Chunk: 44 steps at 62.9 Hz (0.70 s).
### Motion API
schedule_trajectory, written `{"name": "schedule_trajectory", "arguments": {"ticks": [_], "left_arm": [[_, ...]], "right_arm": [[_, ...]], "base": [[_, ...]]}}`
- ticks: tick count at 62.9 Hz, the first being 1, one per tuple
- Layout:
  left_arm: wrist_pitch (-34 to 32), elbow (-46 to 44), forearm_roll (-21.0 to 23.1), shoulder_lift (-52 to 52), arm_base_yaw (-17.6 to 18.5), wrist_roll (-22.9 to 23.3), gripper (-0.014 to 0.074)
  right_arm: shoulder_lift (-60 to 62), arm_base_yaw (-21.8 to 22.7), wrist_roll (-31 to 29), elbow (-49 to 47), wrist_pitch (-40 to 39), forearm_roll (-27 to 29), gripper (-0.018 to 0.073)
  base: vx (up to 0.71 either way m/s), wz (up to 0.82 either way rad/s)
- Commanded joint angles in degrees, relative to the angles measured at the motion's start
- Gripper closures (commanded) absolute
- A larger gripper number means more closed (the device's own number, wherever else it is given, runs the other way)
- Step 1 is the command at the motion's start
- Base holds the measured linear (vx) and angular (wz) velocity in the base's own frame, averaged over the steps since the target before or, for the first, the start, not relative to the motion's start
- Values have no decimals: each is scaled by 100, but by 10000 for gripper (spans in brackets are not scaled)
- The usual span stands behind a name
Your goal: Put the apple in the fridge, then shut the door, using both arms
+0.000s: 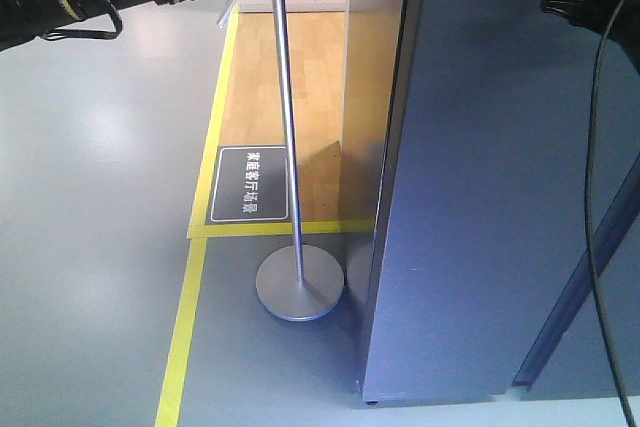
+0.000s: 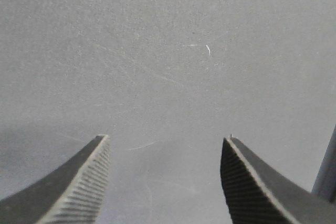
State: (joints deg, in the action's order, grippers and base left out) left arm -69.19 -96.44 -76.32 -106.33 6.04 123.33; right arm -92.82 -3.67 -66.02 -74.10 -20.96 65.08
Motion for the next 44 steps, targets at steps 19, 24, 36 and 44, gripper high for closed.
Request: {"name": "schedule_trajectory", "arguments": {"ticks": [19,24,36,44], "left_arm": [[-631,-169,401,284,-8,-1,335],[-631,-169,401,284,-8,-1,335],[-605,-169,401,284,-8,-1,335],[-583,-169,401,284,-8,-1,335]], "right_arm": [[-72,273,-78,-448,283,-187,106],[-163,371,-78,-539,343,-187,106],[-351,365,-368,-765,415,-188,106],[-505,367,-420,-964,605,-188,106]], "base": [[0,0],[0,0],[0,0],[0,0]]}}
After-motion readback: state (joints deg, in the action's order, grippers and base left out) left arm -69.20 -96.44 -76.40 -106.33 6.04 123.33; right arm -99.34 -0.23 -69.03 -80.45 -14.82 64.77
